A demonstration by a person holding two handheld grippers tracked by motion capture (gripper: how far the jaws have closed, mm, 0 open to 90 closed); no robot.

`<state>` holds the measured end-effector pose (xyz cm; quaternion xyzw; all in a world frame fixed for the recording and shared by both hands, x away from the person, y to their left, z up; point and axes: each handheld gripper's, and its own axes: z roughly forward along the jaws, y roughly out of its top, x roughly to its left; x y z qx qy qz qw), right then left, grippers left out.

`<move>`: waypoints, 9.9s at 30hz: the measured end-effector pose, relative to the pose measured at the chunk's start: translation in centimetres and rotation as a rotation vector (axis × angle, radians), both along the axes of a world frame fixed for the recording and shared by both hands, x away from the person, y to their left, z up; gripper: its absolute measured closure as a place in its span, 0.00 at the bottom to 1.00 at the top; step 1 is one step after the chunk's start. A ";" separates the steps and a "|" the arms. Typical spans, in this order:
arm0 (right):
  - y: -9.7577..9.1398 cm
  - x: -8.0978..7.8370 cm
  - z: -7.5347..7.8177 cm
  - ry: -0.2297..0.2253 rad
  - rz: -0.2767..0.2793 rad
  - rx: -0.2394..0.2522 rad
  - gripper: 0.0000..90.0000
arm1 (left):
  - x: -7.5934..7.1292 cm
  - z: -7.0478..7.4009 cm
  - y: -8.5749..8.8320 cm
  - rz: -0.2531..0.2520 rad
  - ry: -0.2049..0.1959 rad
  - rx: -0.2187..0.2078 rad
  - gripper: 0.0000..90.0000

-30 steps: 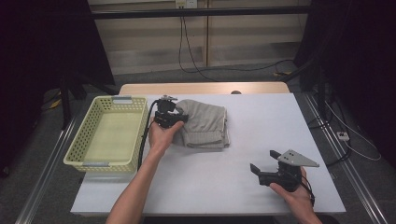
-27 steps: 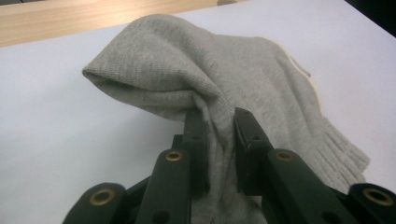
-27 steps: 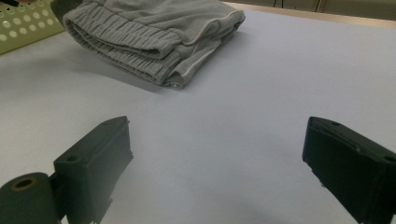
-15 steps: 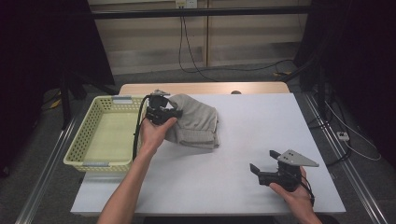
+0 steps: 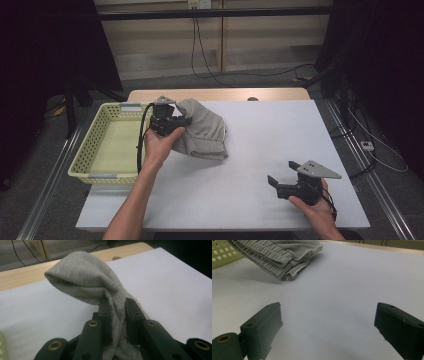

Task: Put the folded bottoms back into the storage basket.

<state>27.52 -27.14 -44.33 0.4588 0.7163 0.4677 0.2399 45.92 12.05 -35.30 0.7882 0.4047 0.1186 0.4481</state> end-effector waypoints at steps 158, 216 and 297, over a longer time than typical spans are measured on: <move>0.1 -0.1 0.1 -0.002 0.028 -0.004 0.06 | -7.3 10.6 15.3 0.243 -0.243 -0.073 0.87; 0.2 -0.1 0.1 0.000 0.034 -0.009 0.06 | -2.6 4.1 17.4 0.241 -0.012 0.034 0.86; 0.3 -0.1 0.0 0.005 0.036 -0.014 0.06 | 0.3 -2.4 20.0 0.462 0.181 0.331 0.85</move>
